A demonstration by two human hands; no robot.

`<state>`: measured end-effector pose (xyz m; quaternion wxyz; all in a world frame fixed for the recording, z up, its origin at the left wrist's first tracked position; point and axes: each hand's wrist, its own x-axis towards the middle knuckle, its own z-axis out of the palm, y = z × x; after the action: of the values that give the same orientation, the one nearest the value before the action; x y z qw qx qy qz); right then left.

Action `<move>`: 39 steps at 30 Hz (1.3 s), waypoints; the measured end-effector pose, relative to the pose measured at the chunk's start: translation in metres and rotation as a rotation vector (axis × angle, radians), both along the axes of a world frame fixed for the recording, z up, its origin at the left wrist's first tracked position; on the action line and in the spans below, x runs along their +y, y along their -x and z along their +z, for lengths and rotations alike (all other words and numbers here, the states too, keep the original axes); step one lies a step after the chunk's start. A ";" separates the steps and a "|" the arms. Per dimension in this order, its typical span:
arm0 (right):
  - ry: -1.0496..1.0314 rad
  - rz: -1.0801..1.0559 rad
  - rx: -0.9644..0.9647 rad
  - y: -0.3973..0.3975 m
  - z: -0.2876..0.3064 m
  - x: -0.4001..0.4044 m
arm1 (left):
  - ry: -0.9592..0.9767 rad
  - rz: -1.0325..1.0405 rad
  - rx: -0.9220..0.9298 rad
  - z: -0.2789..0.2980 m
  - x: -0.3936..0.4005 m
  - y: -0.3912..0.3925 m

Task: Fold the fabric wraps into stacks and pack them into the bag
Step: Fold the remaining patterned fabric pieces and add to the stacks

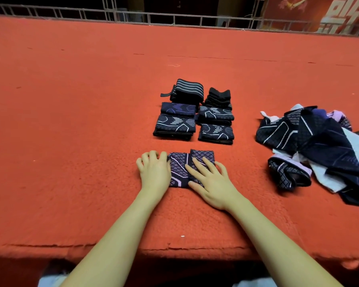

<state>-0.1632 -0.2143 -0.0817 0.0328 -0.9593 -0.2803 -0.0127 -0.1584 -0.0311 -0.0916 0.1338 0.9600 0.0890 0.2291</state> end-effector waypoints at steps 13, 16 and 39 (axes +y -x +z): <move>-0.161 -0.088 0.032 -0.003 0.002 -0.001 | 0.034 -0.166 -0.342 0.025 -0.010 -0.003; -0.089 -0.124 0.002 -0.005 -0.003 0.001 | -0.028 -0.247 -0.425 0.033 -0.018 -0.003; -0.758 -0.257 -0.155 0.001 -0.004 -0.012 | 0.668 -0.395 0.062 0.016 -0.058 0.018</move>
<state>-0.1646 -0.2262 -0.0862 0.3611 -0.9026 -0.1351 -0.1915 -0.1769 -0.0893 -0.0752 0.4780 0.8687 -0.0237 0.1282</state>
